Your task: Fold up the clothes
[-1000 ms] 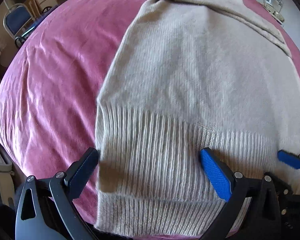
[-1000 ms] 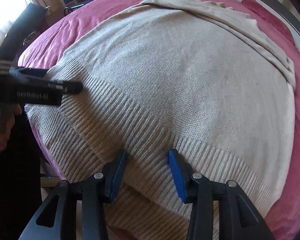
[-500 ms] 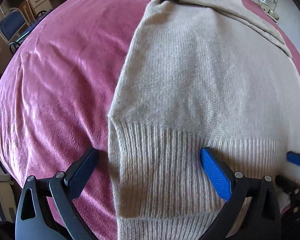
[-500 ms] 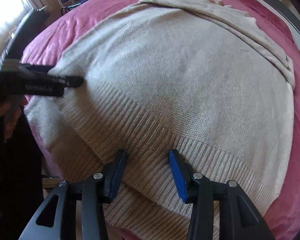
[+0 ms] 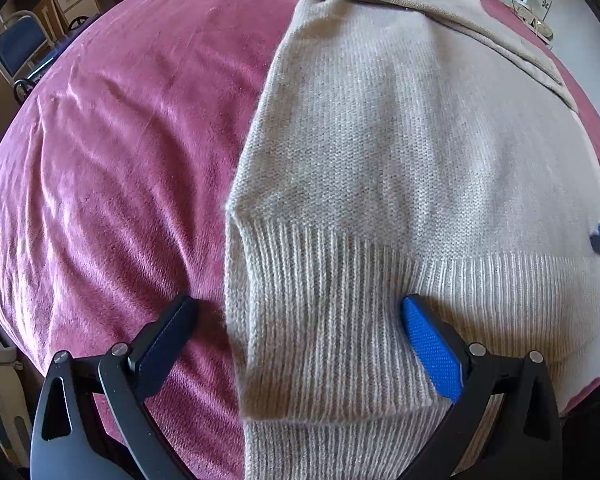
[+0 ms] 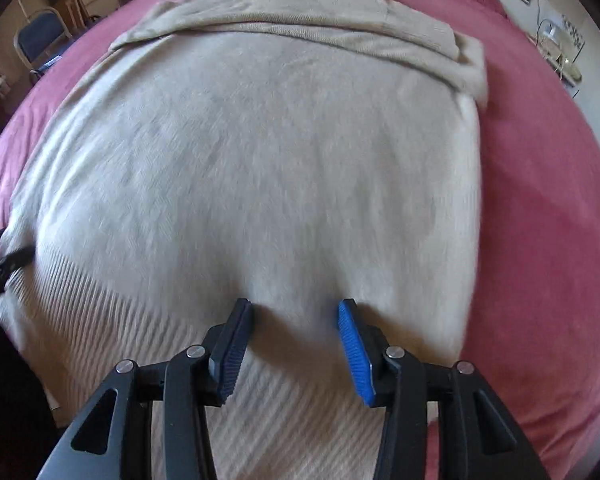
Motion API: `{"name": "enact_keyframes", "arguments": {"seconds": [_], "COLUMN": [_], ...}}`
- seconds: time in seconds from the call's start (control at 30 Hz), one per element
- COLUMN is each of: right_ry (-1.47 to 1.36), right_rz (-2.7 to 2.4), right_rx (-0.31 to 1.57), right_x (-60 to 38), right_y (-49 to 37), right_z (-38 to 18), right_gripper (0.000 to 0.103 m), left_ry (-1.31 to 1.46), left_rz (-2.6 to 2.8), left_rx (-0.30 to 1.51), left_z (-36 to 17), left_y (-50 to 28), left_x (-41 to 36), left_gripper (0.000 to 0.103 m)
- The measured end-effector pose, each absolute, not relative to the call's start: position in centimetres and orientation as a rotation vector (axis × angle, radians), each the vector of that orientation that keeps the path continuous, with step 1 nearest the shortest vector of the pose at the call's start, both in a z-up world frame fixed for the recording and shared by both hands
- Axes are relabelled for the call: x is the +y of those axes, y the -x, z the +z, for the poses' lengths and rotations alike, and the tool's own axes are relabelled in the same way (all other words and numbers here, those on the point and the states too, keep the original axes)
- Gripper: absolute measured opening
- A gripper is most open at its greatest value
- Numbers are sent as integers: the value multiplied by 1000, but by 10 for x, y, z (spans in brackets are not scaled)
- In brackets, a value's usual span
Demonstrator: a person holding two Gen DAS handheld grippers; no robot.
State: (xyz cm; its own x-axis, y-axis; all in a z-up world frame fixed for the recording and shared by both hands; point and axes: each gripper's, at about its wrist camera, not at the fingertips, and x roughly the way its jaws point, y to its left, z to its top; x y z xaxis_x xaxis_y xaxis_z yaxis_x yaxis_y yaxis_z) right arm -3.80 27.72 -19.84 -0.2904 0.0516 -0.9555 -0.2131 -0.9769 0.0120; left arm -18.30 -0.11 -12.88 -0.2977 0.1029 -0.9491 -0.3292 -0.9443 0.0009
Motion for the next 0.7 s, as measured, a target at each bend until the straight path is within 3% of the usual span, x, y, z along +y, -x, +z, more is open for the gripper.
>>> {"name": "enact_keyframes", "arguments": {"seconds": [0.37,0.57,0.7], "right_ry": [1797,1827,1692], "right_rz": [2397,2348,2450], "right_rx": [301,272,221], "right_x": [291,292,291], "right_y": [-50,-44,-15], "right_z": [-201,-188,-159], "right_gripper": [48,48,48], "left_ry": [1708,1723,1723], "left_rz": [2287,2267,2275], "left_rx": [266,268,277], "left_z": [-127,-130,-120], "left_y": [176,182,125], "left_x": [-23,-44,-46], "left_gripper": [103,103,103]}}
